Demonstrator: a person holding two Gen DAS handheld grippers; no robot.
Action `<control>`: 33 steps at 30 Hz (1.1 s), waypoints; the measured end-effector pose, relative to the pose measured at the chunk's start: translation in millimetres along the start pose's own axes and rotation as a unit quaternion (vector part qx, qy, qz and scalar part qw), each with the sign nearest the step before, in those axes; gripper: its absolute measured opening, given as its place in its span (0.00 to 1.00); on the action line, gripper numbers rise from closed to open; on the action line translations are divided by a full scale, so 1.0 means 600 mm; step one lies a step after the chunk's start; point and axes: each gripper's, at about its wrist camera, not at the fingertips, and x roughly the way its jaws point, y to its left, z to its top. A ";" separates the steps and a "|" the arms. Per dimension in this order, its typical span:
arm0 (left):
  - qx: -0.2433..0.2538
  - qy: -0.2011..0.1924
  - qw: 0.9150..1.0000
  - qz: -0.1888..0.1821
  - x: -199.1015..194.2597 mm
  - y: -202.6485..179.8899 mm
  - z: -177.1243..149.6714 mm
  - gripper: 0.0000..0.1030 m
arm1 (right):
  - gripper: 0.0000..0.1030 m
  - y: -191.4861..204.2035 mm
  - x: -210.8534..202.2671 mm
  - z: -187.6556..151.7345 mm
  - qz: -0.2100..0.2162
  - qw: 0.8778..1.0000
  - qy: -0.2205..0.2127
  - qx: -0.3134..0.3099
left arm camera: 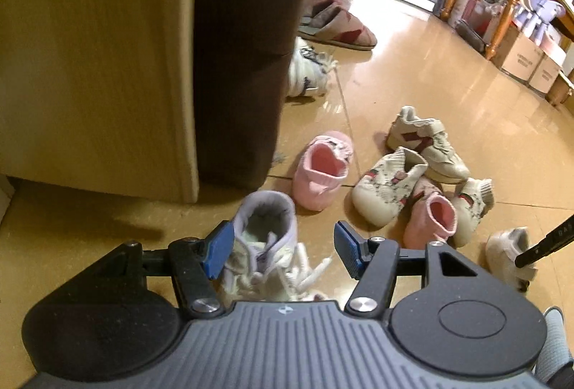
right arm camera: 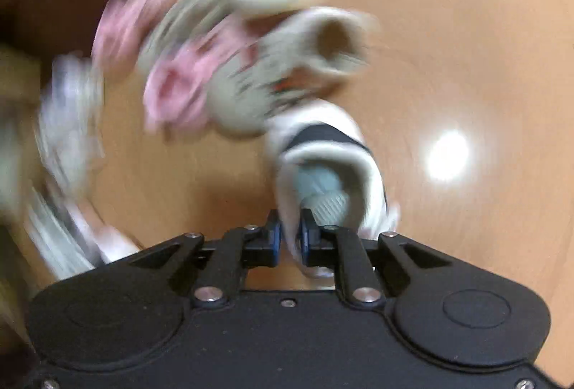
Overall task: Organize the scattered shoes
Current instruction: 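Carry the velcro sneaker with the right tool beside the white shoes and open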
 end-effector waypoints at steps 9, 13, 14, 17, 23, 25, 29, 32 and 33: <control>-0.001 -0.004 1.000 -0.004 0.000 -0.007 0.006 0.59 | 0.41 -0.026 -0.028 -0.013 0.014 0.996 -0.024 0.083; -0.006 0.002 1.000 0.000 0.006 0.001 -0.001 0.59 | 0.37 -0.031 -0.004 -0.028 0.020 0.996 -0.032 0.085; -0.008 0.003 1.000 0.002 0.008 0.003 -0.003 0.59 | 0.31 -0.030 0.005 -0.029 0.020 0.996 -0.033 0.086; -0.015 0.008 1.000 0.007 0.014 0.011 -0.008 0.59 | 0.23 -0.029 0.019 -0.034 0.029 0.994 -0.045 0.090; -0.029 0.010 0.999 0.013 0.019 0.018 -0.007 0.59 | 0.08 -0.012 0.017 -0.023 0.060 0.994 -0.052 0.081; -0.036 0.009 0.999 0.014 0.018 0.018 -0.005 0.59 | 0.08 -0.003 0.006 -0.017 0.072 0.993 -0.059 0.071; -0.044 0.005 0.999 0.014 0.010 0.020 -0.003 0.59 | 0.08 0.021 -0.024 -0.015 0.086 0.994 -0.066 0.034; -0.047 0.003 0.999 0.016 0.003 0.022 -0.002 0.59 | 0.08 0.046 -0.045 -0.014 0.093 0.994 -0.060 -0.014; -0.048 0.002 0.999 0.016 0.001 0.023 -0.002 0.59 | 0.08 0.054 -0.050 -0.014 0.095 0.993 -0.057 -0.029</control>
